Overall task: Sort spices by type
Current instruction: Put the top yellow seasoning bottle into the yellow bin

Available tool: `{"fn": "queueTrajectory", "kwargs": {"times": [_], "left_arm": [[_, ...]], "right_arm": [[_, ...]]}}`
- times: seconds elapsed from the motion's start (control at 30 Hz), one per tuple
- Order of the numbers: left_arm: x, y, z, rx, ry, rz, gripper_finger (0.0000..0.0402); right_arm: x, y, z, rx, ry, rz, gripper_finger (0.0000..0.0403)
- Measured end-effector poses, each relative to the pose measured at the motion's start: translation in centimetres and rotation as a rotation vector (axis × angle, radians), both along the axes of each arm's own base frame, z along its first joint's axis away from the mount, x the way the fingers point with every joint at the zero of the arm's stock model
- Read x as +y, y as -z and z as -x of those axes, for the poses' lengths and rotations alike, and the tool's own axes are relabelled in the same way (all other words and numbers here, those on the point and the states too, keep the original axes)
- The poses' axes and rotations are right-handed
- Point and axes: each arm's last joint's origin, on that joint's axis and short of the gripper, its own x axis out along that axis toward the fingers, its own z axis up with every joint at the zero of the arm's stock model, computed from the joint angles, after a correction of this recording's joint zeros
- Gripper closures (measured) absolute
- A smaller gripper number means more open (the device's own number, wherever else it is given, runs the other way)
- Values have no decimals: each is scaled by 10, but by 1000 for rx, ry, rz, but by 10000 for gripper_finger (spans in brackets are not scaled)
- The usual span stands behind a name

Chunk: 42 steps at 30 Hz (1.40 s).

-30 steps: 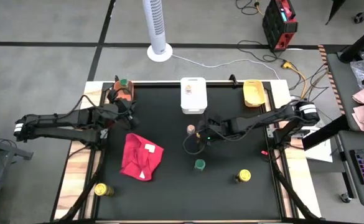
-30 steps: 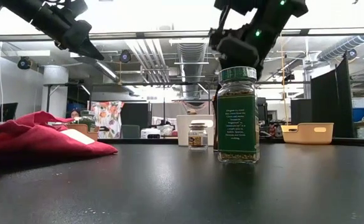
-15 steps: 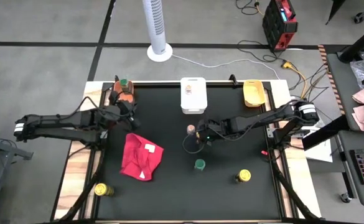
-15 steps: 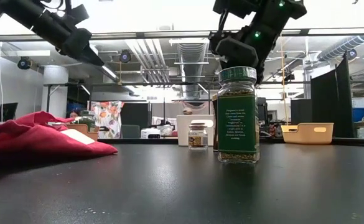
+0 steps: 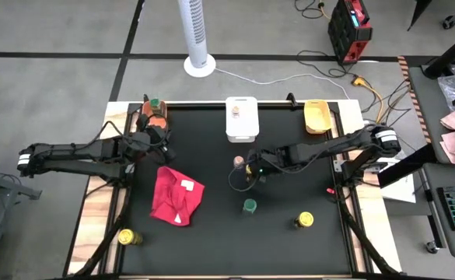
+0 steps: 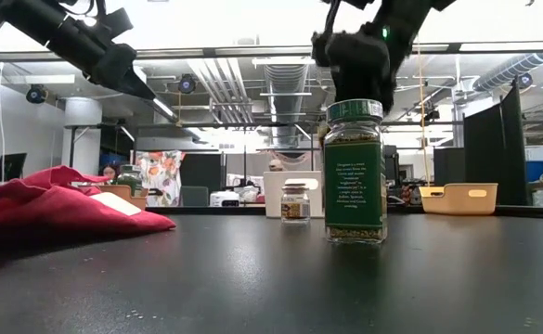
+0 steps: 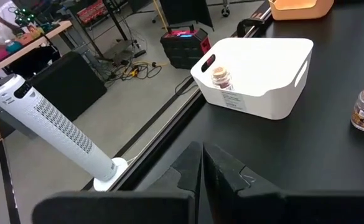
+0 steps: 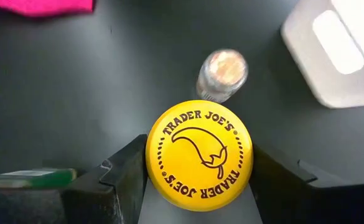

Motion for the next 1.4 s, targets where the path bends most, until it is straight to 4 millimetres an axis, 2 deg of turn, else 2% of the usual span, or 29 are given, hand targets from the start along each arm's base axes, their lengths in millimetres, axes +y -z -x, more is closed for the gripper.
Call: {"fn": "queueTrajectory", "kwargs": {"times": [0.13, 0.27, 0.37, 0.53, 0.73, 0.87, 1.07, 1.4], "left_arm": [[0, -1, -1, -19, -2, 3, 401], [0, -3, -2, -41, 0, -2, 401], [0, -4, -2, -50, 0, -5, 401], [0, -5, -2, -61, 0, -6, 401], [0, -5, -3, -68, -1, -4, 401], [0, -5, -3, -68, -1, -4, 401], [0, -5, -3, -67, -1, -4, 402], [0, -5, -3, -67, -2, -4, 401]], "right_arm": [[-6, -33, 5, -13, 21, 5, 181], [-24, -64, 17, -42, 79, 32, 181], [-45, -81, 34, -68, 167, 84, 181], [-89, -95, 61, -110, 362, 110, 181], [-148, -97, 94, -70, 621, 162, 181], [-175, -96, 113, -39, 699, 165, 181], [-196, -91, 132, -14, 752, 142, 181], [-210, -72, 162, 15, 853, 131, 181]]}}
